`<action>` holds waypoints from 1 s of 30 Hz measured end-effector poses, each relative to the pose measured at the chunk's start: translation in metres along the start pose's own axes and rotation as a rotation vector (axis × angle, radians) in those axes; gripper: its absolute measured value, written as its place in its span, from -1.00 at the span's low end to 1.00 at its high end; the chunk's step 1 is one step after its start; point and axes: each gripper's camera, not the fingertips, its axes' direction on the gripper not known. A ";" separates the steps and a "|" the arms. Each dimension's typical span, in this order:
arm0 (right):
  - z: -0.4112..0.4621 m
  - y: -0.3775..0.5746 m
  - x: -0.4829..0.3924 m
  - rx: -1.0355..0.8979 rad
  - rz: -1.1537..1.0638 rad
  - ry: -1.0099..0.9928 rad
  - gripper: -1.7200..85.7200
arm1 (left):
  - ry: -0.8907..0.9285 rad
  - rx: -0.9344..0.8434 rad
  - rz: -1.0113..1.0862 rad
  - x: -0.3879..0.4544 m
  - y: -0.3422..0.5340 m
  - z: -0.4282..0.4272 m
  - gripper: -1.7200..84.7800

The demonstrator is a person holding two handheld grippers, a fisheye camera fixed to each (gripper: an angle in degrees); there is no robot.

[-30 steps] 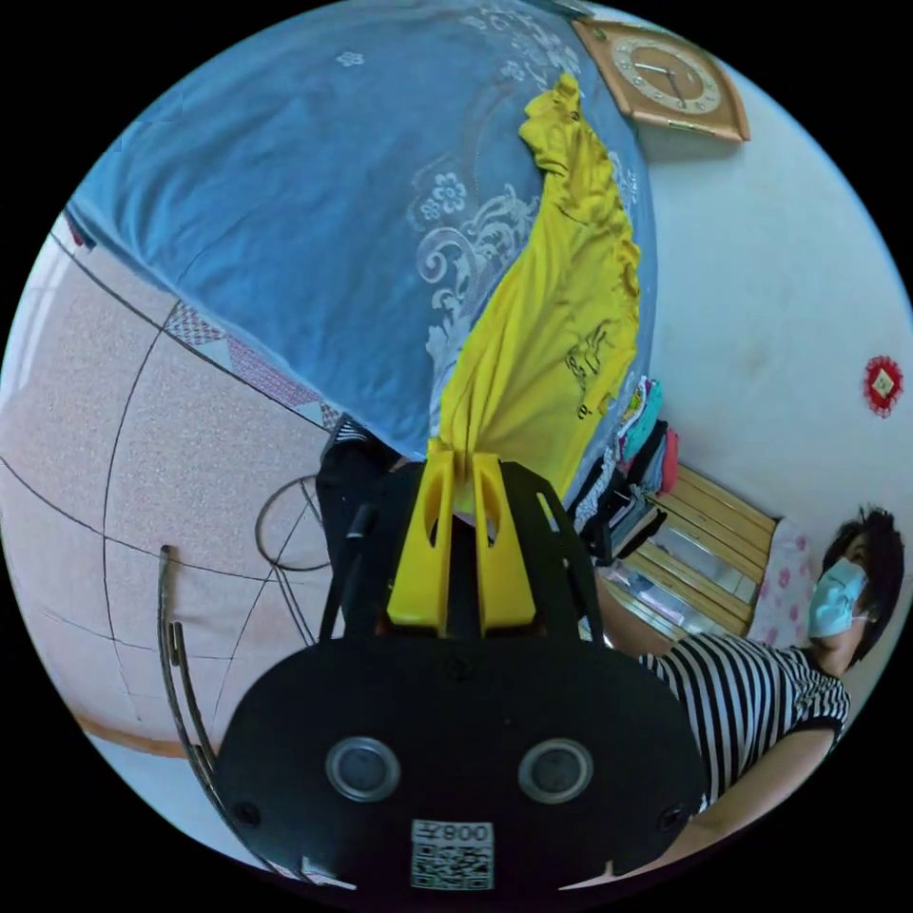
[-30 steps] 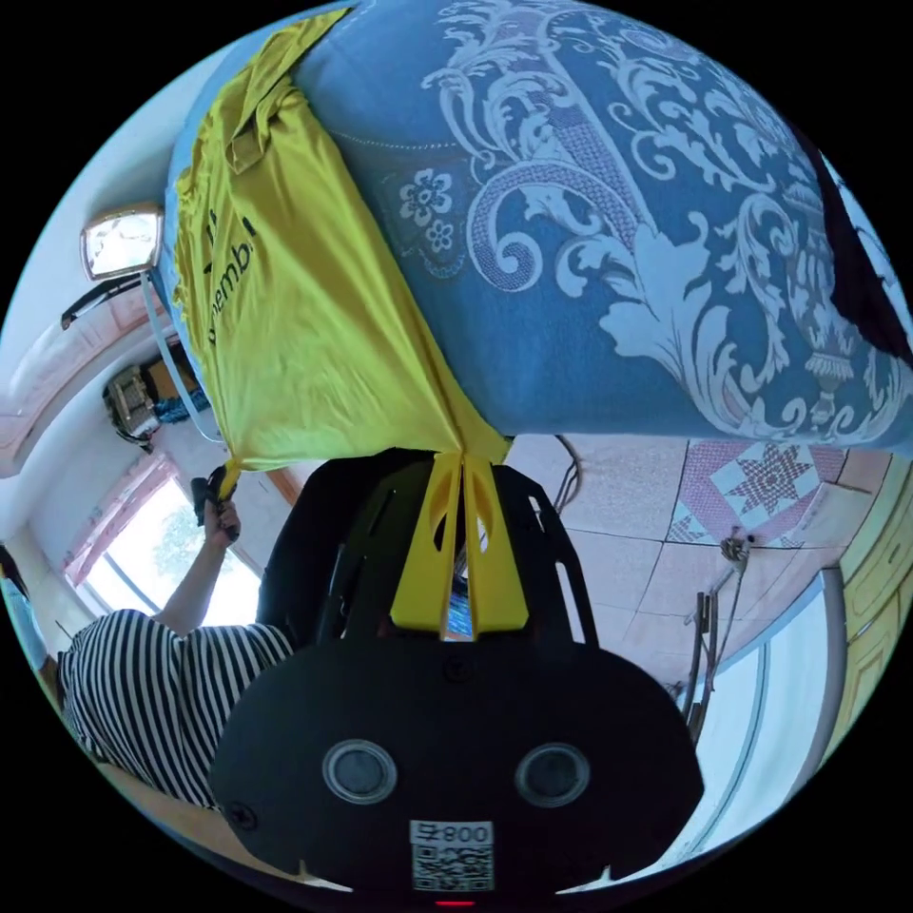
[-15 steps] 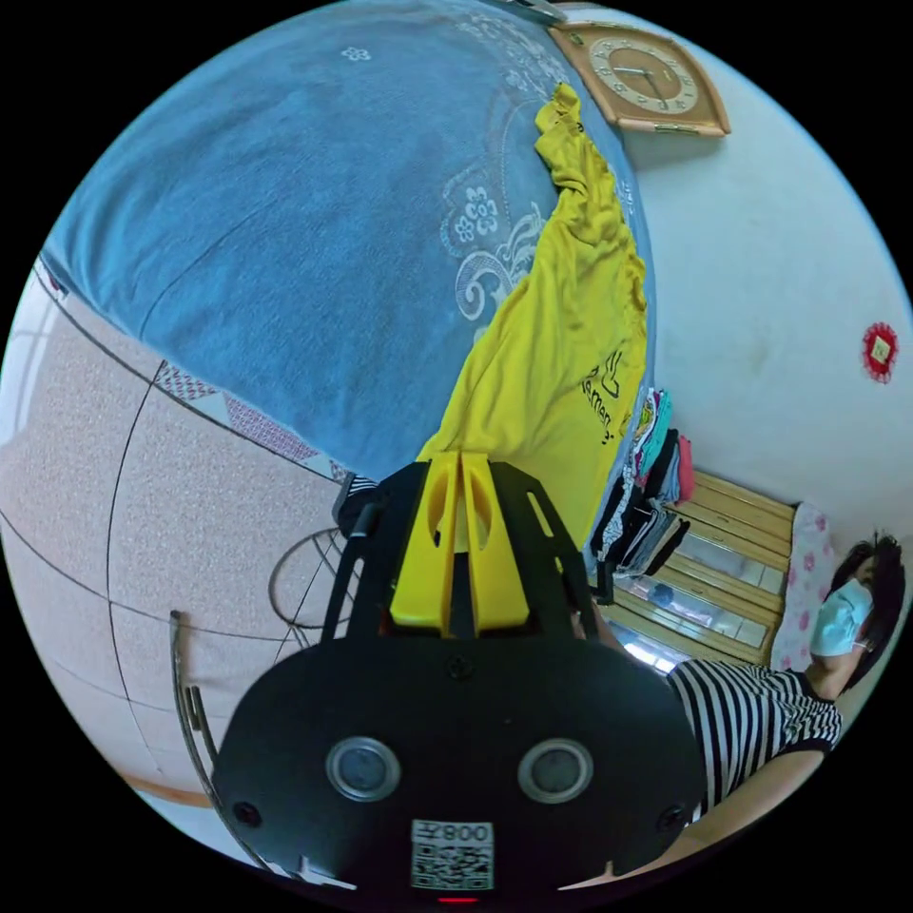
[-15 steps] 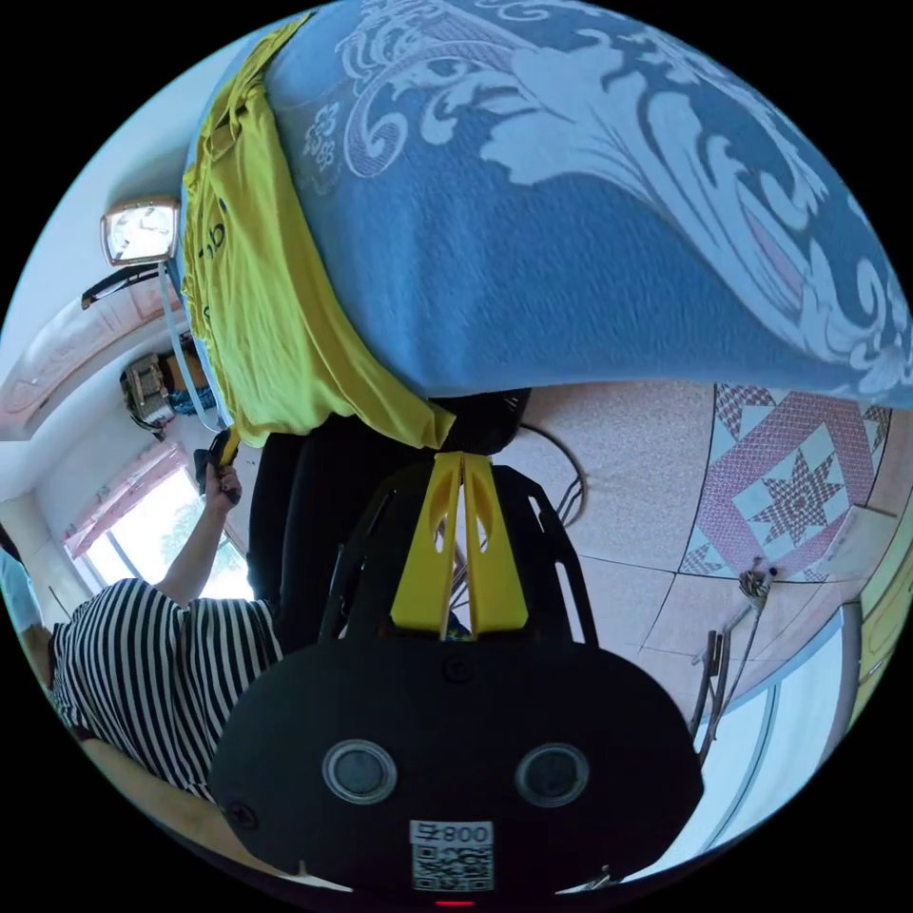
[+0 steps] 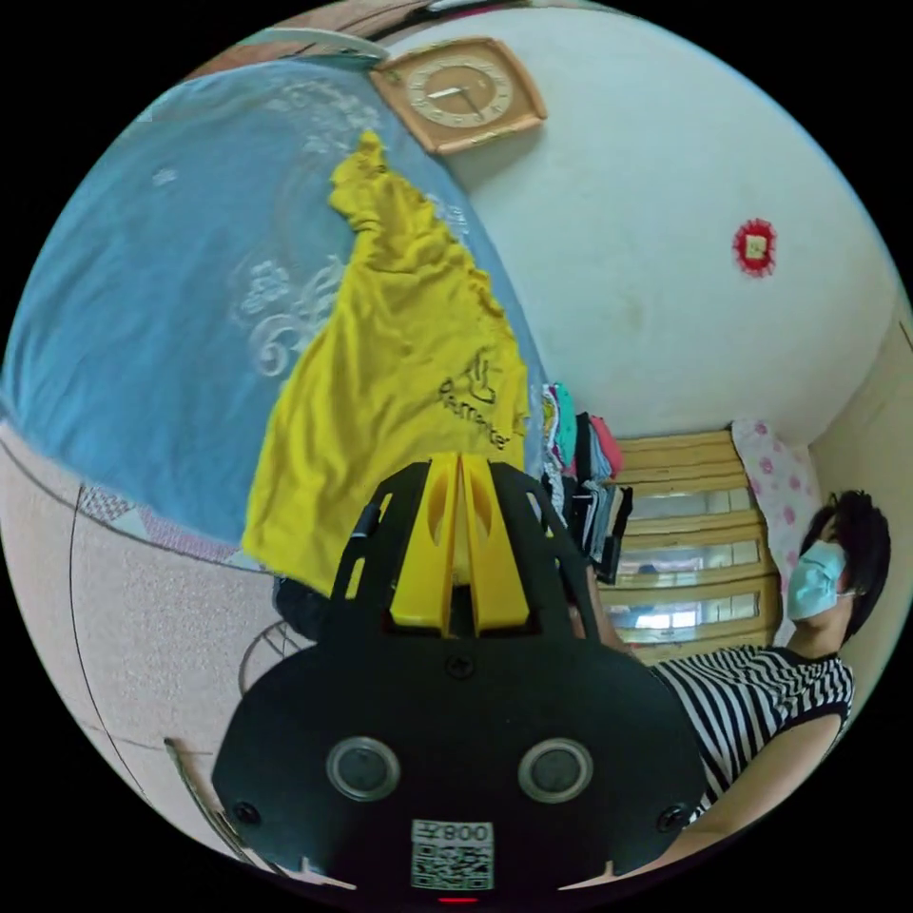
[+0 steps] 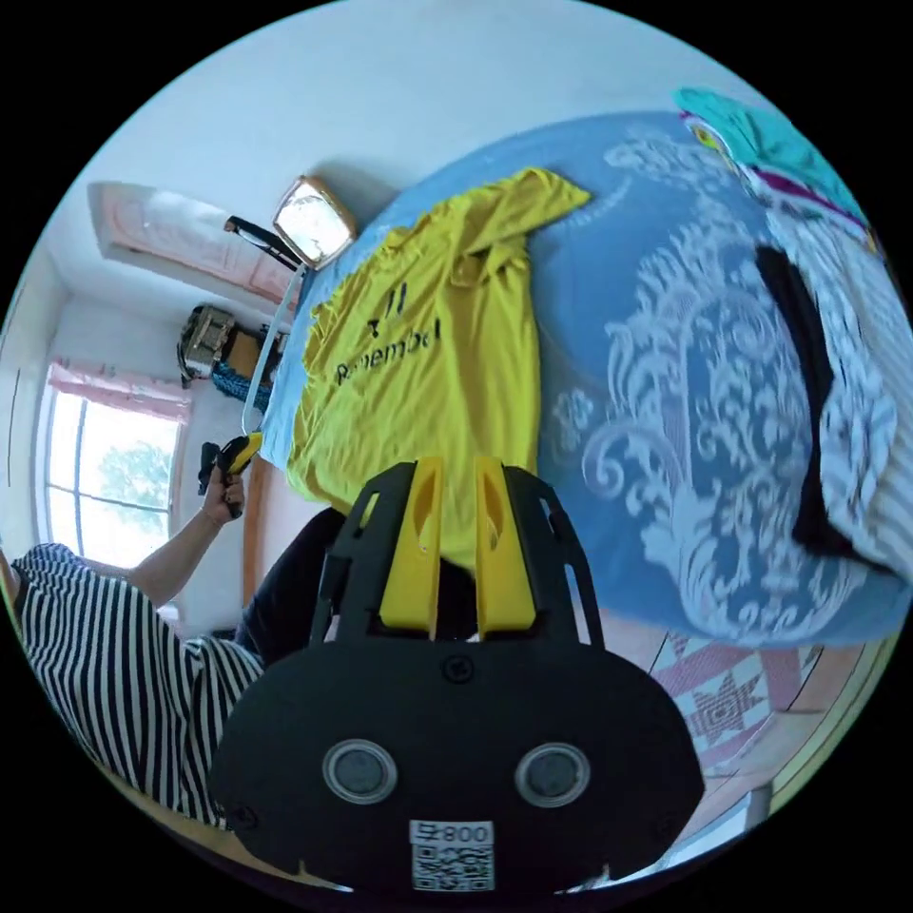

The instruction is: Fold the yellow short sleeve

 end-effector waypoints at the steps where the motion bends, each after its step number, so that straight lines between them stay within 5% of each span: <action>1: 0.002 -0.022 -0.012 0.019 -0.046 0.027 -0.80 | 0.024 -0.028 0.045 0.018 -0.008 0.026 -0.94; 9: 0.046 -0.153 -0.055 0.043 -0.222 0.187 -0.76 | 0.076 -0.283 0.351 0.153 -0.082 0.247 -0.86; 23: 0.097 -0.216 -0.041 0.085 -0.235 0.281 -0.82 | -0.294 -0.642 0.933 0.334 -0.157 0.664 -0.77; 30: 0.088 -0.237 -0.020 0.127 -0.190 0.200 -0.91 | -0.524 -0.695 1.038 0.353 -0.167 0.764 -0.88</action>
